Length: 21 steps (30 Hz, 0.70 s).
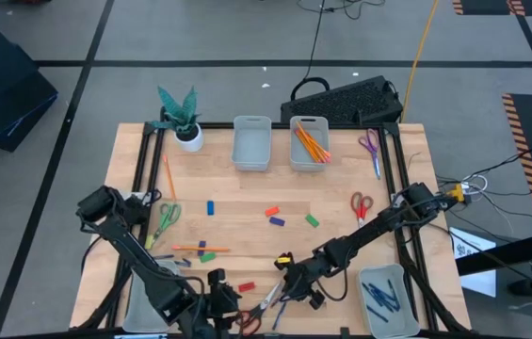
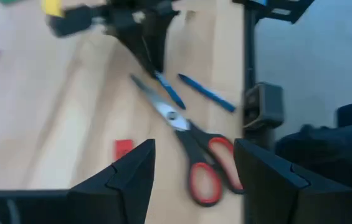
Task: Sort crayons/erasers/pens/pencils in bins
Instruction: Put the blue crayon into the bottom right bin
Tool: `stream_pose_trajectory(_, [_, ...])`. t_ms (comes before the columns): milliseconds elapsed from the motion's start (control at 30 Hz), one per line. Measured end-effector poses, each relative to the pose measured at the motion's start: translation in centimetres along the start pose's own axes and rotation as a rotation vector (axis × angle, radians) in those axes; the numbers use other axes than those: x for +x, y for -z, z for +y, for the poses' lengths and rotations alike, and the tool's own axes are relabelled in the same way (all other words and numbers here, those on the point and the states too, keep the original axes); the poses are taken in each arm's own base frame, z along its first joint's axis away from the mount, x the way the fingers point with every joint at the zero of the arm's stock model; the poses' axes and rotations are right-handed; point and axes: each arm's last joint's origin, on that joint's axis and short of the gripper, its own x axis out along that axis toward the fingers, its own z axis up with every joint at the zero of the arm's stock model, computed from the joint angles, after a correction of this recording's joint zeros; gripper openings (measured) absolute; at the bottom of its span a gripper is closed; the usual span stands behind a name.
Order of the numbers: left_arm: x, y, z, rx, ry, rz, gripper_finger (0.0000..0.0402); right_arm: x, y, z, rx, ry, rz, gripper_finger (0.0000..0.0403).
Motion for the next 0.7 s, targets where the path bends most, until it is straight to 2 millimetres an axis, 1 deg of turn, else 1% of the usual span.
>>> stream_pose_trajectory(67, [-0.7,-0.3,0.5,0.02,-0.035,-0.016,0.0218,0.0,0.1,0.0,0.0,-0.002,0.006,0.0027])
stream_pose_trajectory(167, [-2.1,-0.8,1.3,0.034,-0.098,-0.048,0.0218,-0.6,-0.2,0.5,0.007,-0.001,0.012,0.0023])
stream_pose_trajectory(300, [-2.8,-0.7,2.0,0.056,-0.173,-0.058,0.0218,-3.0,-1.4,1.7,0.038,0.003,0.035,0.003])
stream_pose_trajectory(433, [-2.6,-0.4,2.4,0.061,-0.211,-0.063,0.0218,-7.4,-4.3,3.2,0.093,0.077,0.032,0.003])
stream_pose_trajectory(500, [-2.1,-0.1,2.8,0.054,-0.223,-0.065,0.0218,-9.6,-5.5,4.2,0.166,0.117,0.036,0.0026])
stream_pose_trajectory(567, [-1.7,0.2,3.2,0.04,-0.239,-0.057,0.0218,-12.0,-6.5,5.2,0.302,0.138,0.044,0.0024])
stream_pose_trajectory(633, [-1.3,0.4,3.7,0.028,-0.256,-0.05,0.0218,-14.7,-7.4,6.3,0.502,0.135,0.034,0.0023])
stream_pose_trajectory(700, [-0.7,0.6,4.3,0.015,-0.275,-0.044,0.0218,-17.1,-7.2,7.7,0.73,0.127,0.07,0.0024])
